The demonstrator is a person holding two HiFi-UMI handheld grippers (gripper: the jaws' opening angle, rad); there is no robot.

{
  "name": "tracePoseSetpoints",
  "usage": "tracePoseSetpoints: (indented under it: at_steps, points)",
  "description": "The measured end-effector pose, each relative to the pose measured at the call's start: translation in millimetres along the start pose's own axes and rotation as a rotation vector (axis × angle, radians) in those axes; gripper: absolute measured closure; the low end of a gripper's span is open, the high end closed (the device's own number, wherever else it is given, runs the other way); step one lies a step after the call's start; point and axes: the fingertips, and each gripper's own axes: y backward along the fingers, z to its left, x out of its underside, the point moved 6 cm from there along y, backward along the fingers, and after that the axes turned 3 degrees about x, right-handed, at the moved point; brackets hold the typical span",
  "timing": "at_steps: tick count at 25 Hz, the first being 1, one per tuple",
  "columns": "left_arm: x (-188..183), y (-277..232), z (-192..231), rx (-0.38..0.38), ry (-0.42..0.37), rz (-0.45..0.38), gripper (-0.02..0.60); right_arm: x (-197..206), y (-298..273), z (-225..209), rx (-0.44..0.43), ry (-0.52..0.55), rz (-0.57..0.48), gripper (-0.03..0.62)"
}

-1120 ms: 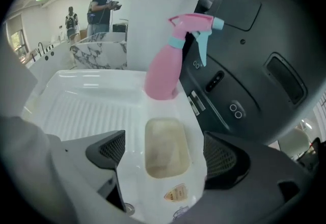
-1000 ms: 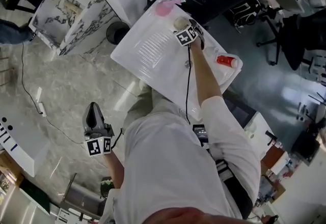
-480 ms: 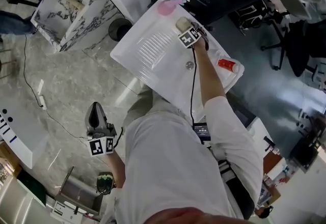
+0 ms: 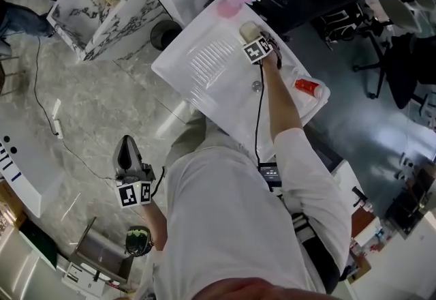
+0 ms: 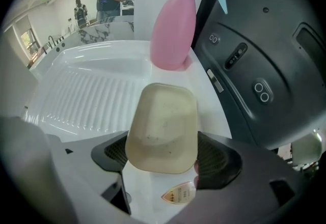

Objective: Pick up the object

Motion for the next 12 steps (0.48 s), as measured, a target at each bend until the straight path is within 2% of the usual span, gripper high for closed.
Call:
tracePoseSetpoints:
  at_steps: [5,8,12]
  points:
    - [-2.8,-1.5,4.4,0.014,0.001,-0.019,0.58,-6.7,15.2,12.1,-0.046,-0.089,-0.036,0.206]
    - [-3.5,-6.0,3.4,0.041,0.002,-0.036,0.58,-9.3,29.9,23.0,-0.099,-0.203,-0.058,0.206]
    - [-6.4,-17.1,0.2,0.097,0.004,-0.064,0.58,-32.0,65.8,33.1,-0.14,-0.299,-0.219,0.206]
